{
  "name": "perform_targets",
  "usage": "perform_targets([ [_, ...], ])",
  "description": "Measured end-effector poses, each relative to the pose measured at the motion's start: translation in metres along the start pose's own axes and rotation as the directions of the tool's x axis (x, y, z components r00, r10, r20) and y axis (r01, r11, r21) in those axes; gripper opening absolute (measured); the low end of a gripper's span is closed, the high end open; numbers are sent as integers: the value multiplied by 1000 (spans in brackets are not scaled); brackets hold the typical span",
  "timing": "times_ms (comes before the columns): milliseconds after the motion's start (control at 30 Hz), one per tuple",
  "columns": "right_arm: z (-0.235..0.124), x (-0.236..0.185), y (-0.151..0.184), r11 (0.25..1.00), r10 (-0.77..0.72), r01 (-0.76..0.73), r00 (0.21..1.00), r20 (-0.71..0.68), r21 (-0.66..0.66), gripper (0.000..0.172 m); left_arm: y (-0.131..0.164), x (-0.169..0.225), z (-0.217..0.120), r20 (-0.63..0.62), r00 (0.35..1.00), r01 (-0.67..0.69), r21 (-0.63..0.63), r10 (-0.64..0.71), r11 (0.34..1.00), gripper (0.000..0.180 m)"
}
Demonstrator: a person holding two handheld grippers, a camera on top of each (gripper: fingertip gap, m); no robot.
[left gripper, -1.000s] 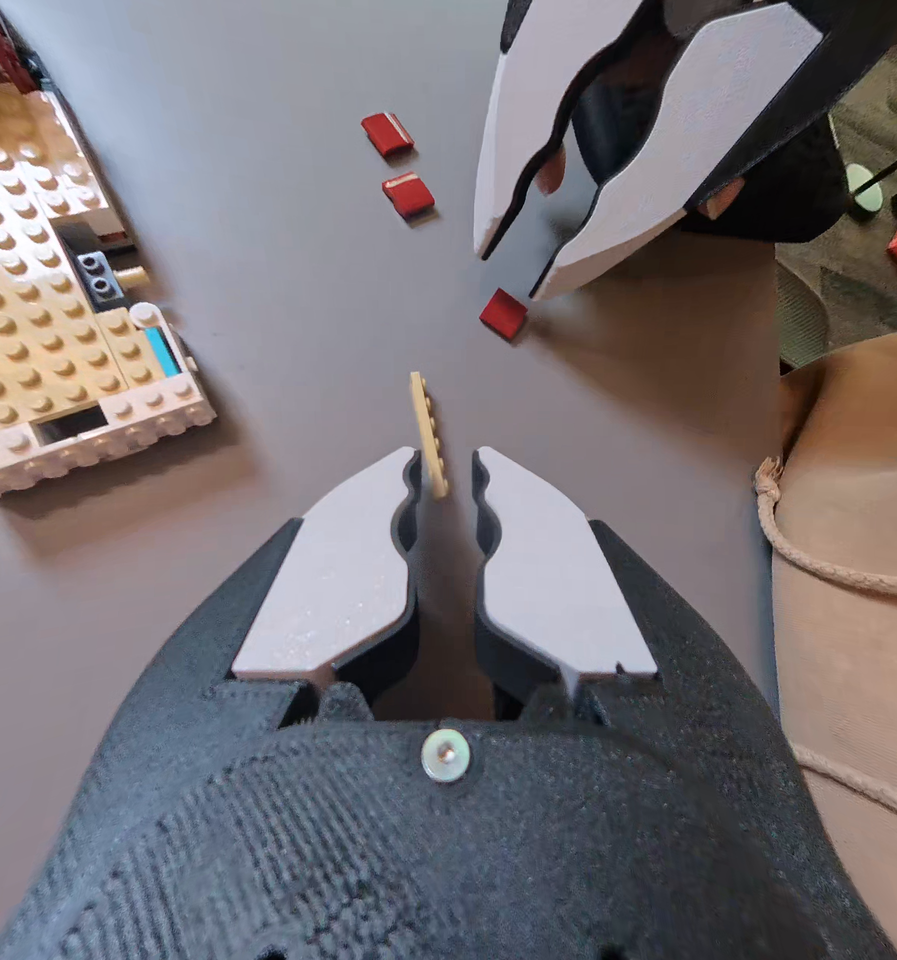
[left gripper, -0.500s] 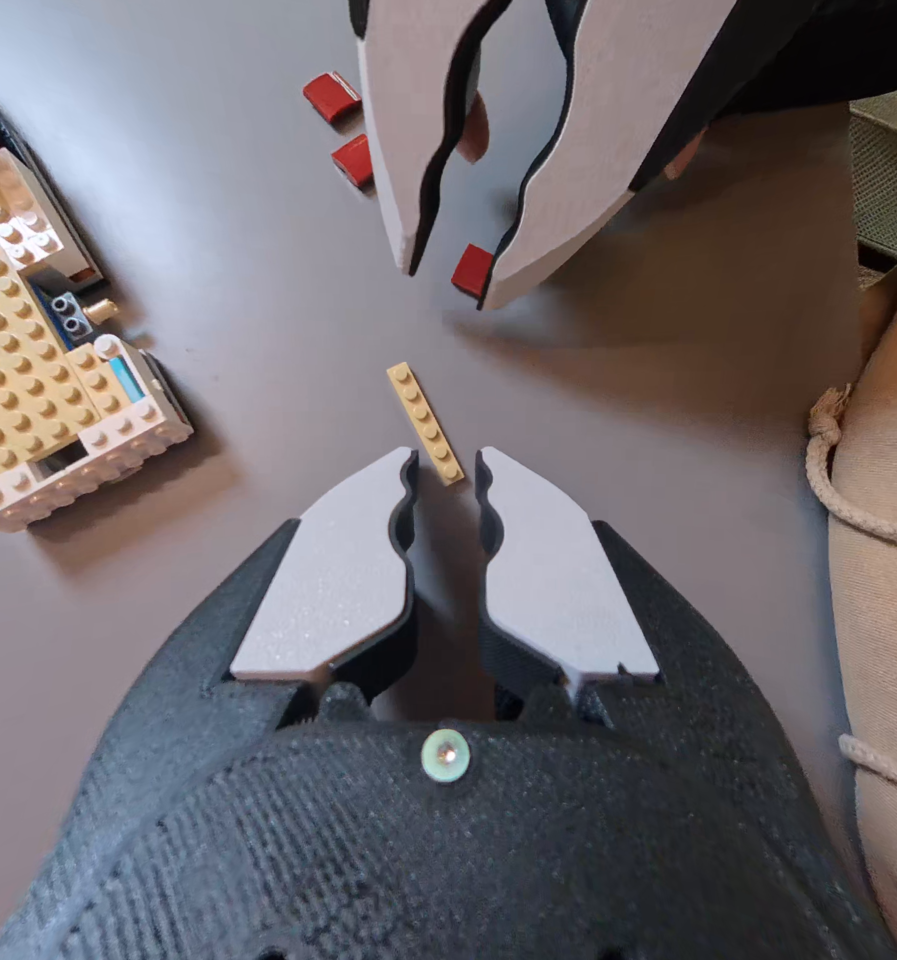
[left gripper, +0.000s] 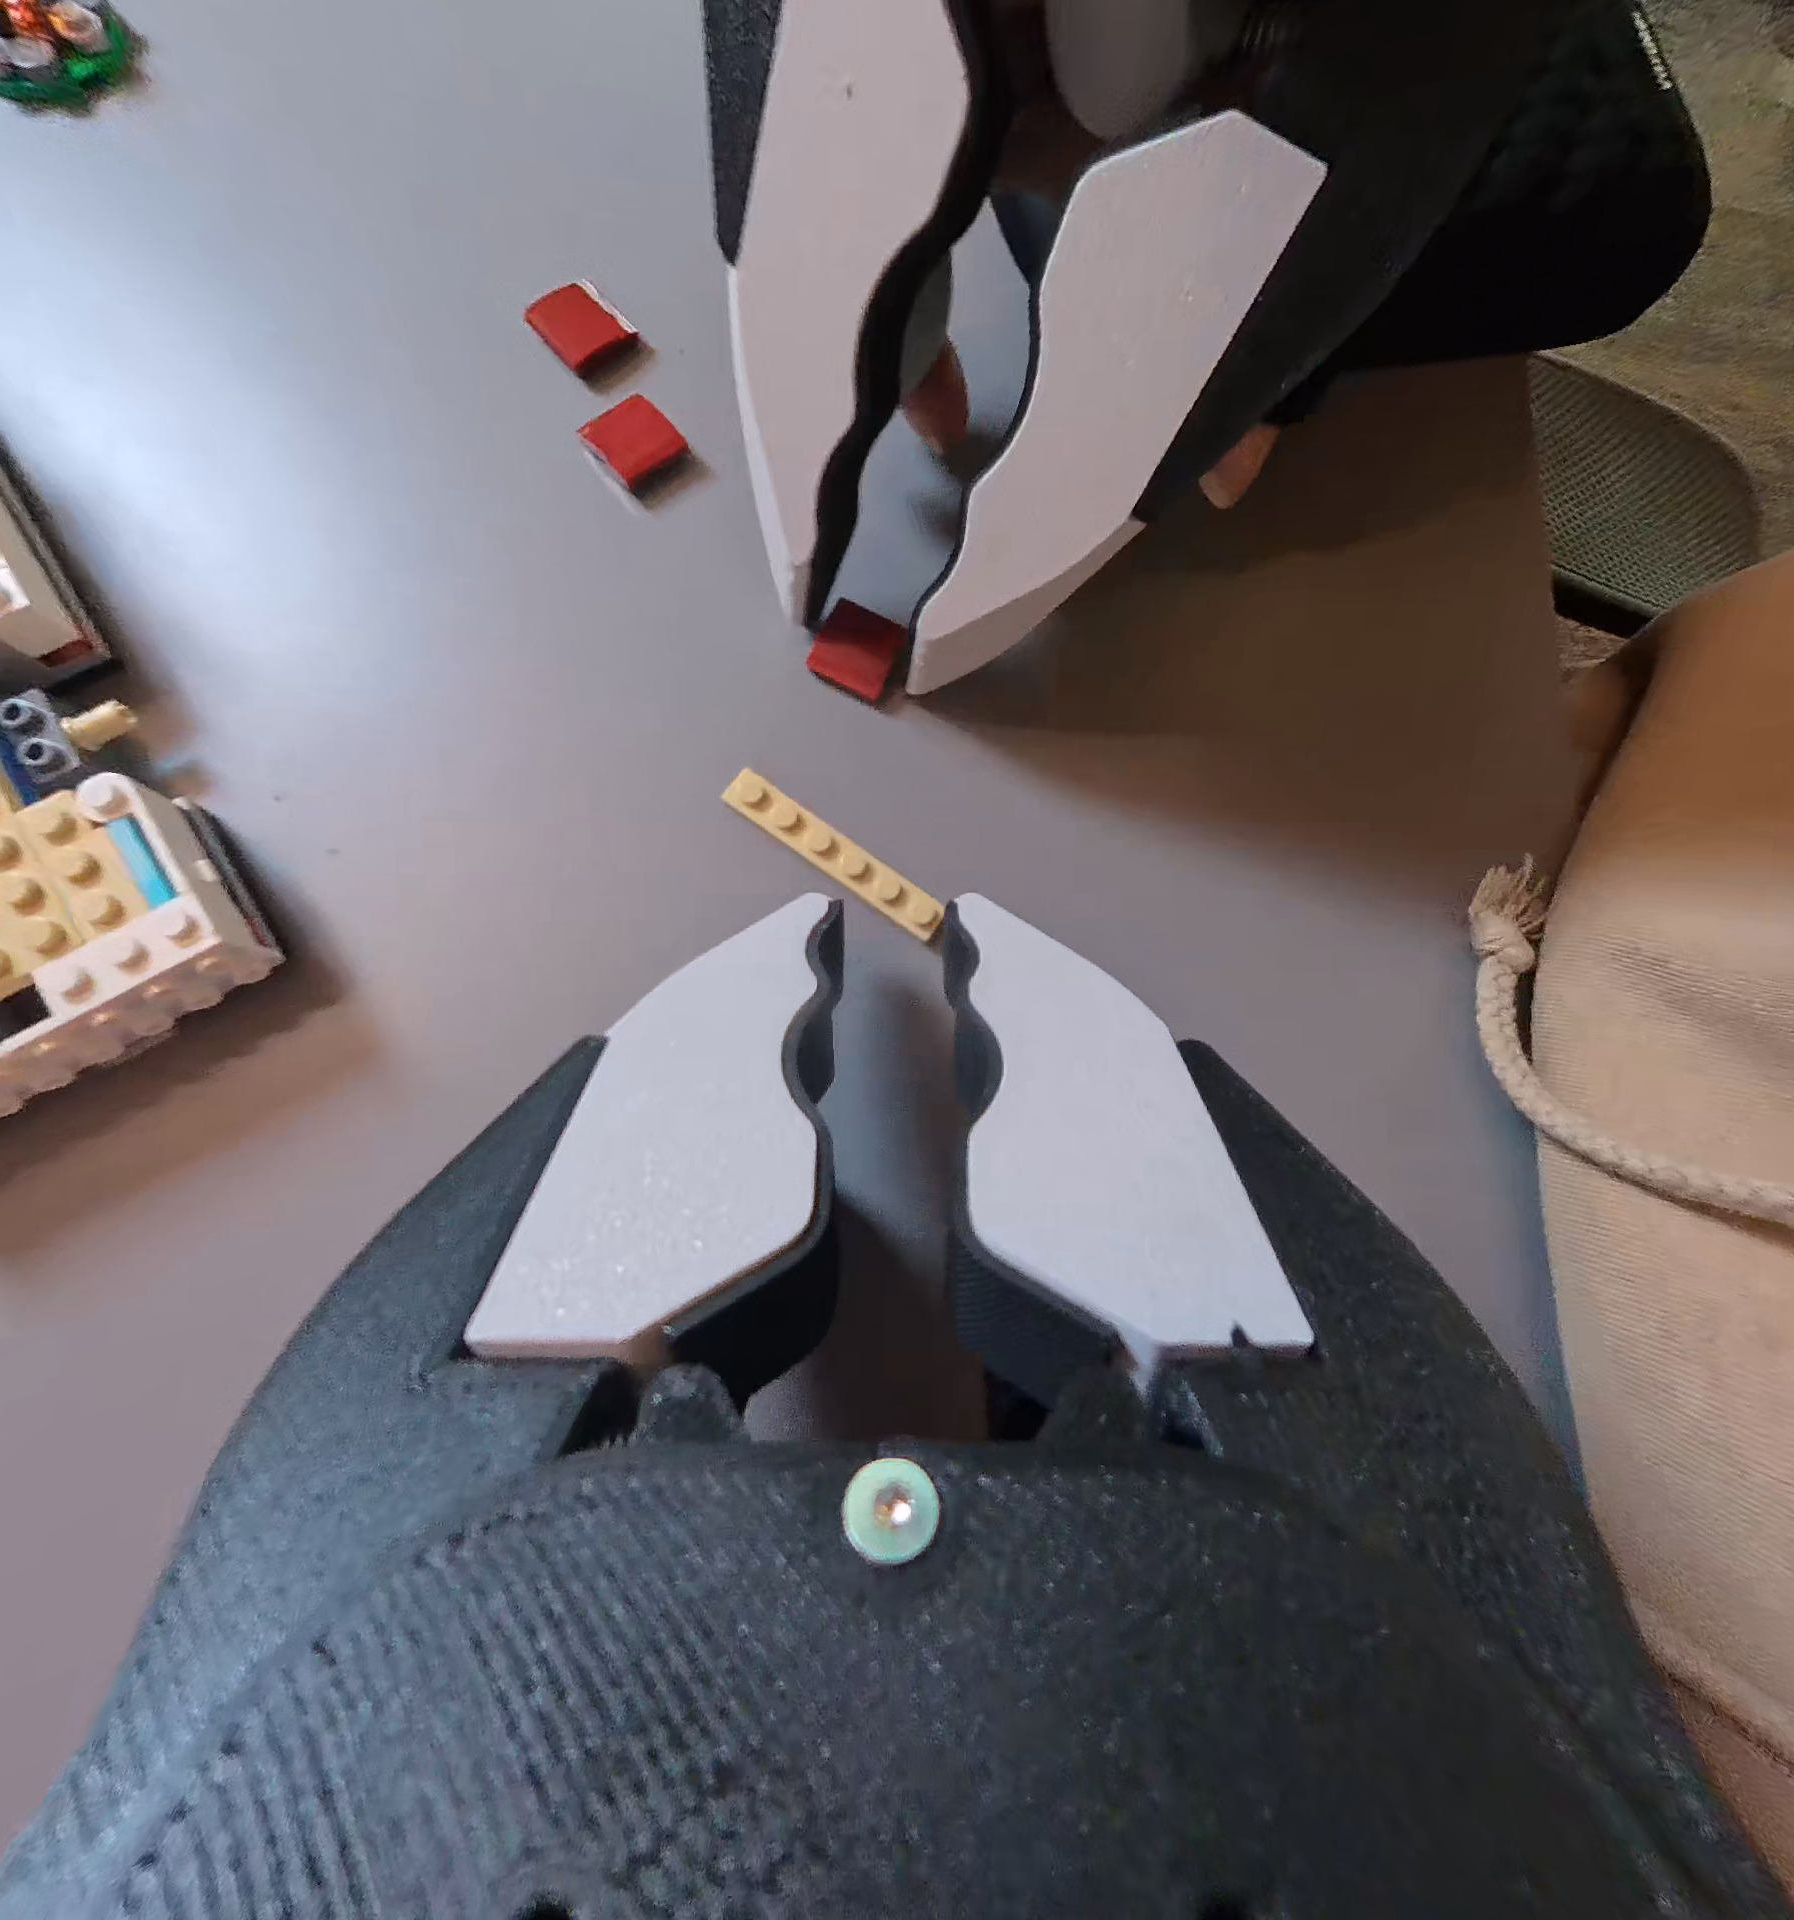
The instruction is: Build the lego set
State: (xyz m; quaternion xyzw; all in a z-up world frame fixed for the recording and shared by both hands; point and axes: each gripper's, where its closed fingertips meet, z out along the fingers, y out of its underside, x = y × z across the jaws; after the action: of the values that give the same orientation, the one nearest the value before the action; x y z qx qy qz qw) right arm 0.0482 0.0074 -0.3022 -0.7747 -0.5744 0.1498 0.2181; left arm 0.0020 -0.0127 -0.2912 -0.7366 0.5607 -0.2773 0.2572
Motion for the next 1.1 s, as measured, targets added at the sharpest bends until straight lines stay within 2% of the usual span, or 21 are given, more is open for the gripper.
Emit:
perform_targets([
  [100,0,2,1,1000,20,-20,1000,1,1,17,1,-7,-4,20,1000,1,8,-2,1000,18],
  [200,-5,0,-8,981,162,-172,981,110,88,17,1,-8,-5,7,1000,11,31,-11,999,18],
  [300,-27,-2,-33,877,326,-415,883,337,240,16,-3,-7,-7,-30,999,47,68,-45,997,17],
  [367,-41,1,-44,792,382,-537,807,450,290,16,-4,-6,-9,-45,997,61,76,-57,995,17],
  [500,-58,-2,-57,685,389,-652,705,593,325,16,-6,-4,-10,-39,998,47,84,-44,995,17],
  [633,-63,-7,-62,643,382,-691,662,645,329,16,-4,-4,-9,-21,999,29,76,-27,997,17],
  [700,-56,-6,-59,672,401,-661,704,587,334,16,-4,-4,-9,-18,1000,24,70,-23,997,17],
  [800,-35,-3,-44,805,383,-498,852,357,322,16,-1,-7,-8,2,1000,2,53,-2,999,13],
  [867,-23,-3,-39,877,327,-385,917,230,287,17,0,-7,-8,1,1000,1,54,-1,999,15],
  [967,-8,-1,-31,947,234,-246,969,82,207,17,0,-8,-7,2,1000,-6,59,6,998,18],
  [1100,5,0,-27,989,105,-98,993,-59,111,17,1,-5,-5,-11,998,-54,56,54,997,29],
])
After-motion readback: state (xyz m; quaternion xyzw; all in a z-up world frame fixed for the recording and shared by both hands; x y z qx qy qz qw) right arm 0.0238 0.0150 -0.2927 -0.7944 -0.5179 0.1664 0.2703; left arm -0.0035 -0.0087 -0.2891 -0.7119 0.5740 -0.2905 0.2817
